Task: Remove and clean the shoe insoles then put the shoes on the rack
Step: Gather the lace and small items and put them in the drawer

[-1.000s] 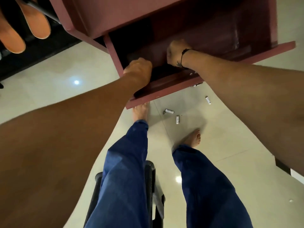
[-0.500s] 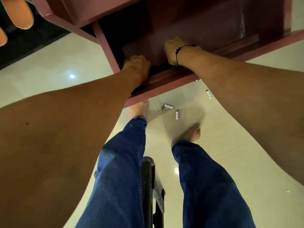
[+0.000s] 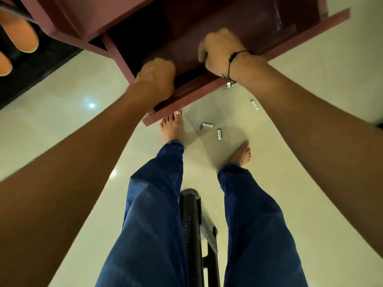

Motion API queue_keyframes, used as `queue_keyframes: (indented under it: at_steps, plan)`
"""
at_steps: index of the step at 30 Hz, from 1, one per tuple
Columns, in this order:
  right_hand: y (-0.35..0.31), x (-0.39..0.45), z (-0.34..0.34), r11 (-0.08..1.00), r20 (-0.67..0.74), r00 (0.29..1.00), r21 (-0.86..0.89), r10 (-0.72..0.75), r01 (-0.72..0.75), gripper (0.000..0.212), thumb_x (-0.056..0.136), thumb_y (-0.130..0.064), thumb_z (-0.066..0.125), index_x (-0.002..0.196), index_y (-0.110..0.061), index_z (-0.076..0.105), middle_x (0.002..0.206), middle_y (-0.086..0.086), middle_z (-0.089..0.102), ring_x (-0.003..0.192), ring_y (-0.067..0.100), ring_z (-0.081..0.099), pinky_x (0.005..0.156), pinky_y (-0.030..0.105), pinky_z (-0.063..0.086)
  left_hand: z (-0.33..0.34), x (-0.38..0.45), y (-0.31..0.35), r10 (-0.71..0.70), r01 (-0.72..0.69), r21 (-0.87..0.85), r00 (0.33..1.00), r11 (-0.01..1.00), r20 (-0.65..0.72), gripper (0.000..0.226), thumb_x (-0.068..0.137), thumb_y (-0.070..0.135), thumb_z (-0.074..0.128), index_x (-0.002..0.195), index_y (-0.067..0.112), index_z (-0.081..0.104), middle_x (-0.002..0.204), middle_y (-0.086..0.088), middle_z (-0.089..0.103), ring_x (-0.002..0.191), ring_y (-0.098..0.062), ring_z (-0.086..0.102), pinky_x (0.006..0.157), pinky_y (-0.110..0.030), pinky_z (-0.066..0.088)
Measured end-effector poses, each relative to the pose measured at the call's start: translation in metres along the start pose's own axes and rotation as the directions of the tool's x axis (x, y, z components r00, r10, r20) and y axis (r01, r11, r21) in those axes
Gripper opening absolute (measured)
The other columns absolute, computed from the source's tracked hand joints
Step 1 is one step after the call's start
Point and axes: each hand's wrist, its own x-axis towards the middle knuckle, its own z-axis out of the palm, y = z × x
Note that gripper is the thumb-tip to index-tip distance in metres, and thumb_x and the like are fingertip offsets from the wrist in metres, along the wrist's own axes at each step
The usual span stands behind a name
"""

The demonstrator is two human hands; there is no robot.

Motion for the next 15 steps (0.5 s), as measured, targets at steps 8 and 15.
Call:
queue_keyframes:
  at_steps: [8,15]
  plan:
    - [0.018,-0.142,0.025,0.921,-0.345,0.933,0.388,0.105,0.04,0.03,0.077,0.003,0.039,0.082,0.0,0.069,0.087,0.015,0.068,0.087,0.029,0.059,0.073,0.031,0.047,-0.255,-0.183,0.217,0.567,-0.565,0.051,0.821,0.823,-0.06,0.027,0.083,0.003,0.038,0.096,-0.001,0.062,0.095,-0.015,0.062,0.086,-0.027,0.056,0.071,-0.031,0.043]
    - [0.052,-0.21,0.078,0.767,-0.1,0.92,0.59,0.379,-0.252,0.03,0.081,0.008,0.043,0.091,-0.003,0.069,0.096,0.011,0.07,0.093,0.025,0.063,0.082,0.027,0.048,-0.209,-0.267,0.231,0.513,-0.558,0.077,0.802,0.826,0.306,0.027,0.085,0.008,0.041,0.1,0.0,0.062,0.103,-0.018,0.061,0.092,-0.033,0.058,0.079,-0.039,0.046]
